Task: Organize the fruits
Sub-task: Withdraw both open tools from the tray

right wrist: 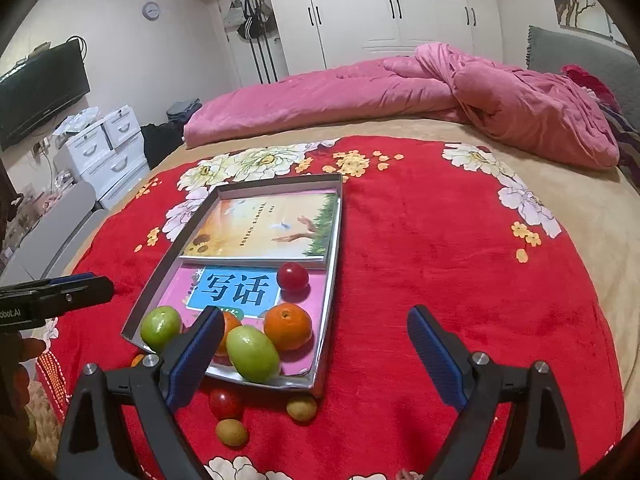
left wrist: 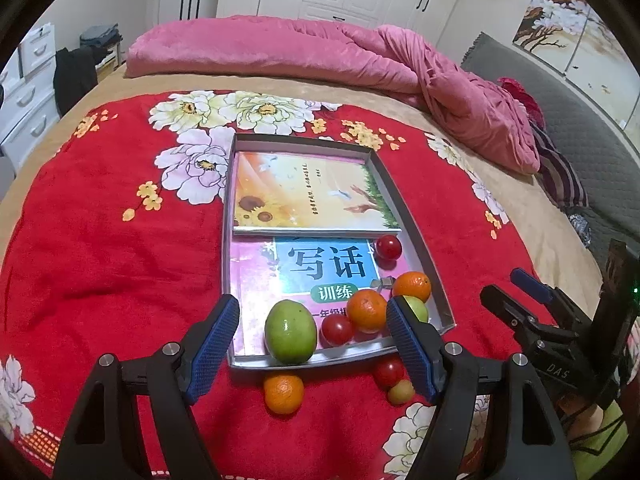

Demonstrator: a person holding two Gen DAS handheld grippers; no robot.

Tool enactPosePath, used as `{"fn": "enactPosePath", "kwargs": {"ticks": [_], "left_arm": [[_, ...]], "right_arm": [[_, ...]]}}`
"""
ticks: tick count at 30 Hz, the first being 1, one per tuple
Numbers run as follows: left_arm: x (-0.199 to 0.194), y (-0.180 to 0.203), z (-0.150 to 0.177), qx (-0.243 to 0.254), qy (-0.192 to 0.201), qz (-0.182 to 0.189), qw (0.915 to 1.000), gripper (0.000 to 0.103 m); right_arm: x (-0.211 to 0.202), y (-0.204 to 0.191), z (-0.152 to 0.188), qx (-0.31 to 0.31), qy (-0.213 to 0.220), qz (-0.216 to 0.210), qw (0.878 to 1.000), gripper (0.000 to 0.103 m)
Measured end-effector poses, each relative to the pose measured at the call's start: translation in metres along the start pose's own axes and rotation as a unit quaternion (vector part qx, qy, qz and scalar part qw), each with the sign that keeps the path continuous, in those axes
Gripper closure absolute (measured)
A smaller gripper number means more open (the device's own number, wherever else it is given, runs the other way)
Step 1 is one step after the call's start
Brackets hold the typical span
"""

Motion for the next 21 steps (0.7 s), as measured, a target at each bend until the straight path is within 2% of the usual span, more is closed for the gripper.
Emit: {"fn": "enactPosePath", "kwargs": {"ticks": [9,21], "left_arm": [[-0.008,-0.002,0.006,0.0,0.003,-0.006,1.0,0.024],[-0.006,0.018,0.019,0.03,-0.01,0.0,0.9995,0.023]], "right_arm": [[-0.008,0.0,0.007,-0.003,-0.004,-0.004,1.0,0.01],[-0.01,-0.011,0.025,-0.018,-0.019,-0.011,1.0,0.001]]}}
Point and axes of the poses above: each gripper's, at about its wrist camera, not at the fingertips, and x roughly the way its jaws point, y to its right, z to its underside, the point moved 9 cm from there along x, roughly the way its jaws point
